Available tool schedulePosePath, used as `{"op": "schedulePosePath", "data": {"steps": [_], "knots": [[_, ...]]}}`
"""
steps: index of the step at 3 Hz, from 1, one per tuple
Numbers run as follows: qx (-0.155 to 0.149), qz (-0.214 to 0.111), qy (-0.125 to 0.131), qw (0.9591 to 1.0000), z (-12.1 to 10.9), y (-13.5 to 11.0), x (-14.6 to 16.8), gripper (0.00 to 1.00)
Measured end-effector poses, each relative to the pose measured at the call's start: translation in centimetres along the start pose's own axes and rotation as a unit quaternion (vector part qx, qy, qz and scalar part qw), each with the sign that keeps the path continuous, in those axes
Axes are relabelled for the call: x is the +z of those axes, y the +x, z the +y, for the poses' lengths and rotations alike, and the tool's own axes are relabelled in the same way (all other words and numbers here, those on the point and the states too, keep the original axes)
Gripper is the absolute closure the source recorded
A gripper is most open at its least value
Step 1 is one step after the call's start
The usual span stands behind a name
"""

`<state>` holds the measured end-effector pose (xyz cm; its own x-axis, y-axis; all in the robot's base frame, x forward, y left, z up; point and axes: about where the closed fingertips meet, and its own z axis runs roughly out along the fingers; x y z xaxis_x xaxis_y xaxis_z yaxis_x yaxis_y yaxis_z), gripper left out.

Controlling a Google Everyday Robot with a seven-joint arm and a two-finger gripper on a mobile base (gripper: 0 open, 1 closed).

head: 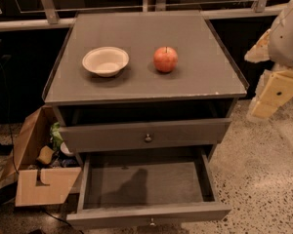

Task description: Close middle drawer

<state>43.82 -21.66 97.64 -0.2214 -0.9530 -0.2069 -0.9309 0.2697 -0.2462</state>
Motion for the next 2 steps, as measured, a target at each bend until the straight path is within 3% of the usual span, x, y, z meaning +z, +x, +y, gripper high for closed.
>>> {"op": "schedulePosePath", "data": {"steps": [2], "knots": [[0.0,0.0,0.0,1.0,0.0,0.0,0.0,0.69]]}}
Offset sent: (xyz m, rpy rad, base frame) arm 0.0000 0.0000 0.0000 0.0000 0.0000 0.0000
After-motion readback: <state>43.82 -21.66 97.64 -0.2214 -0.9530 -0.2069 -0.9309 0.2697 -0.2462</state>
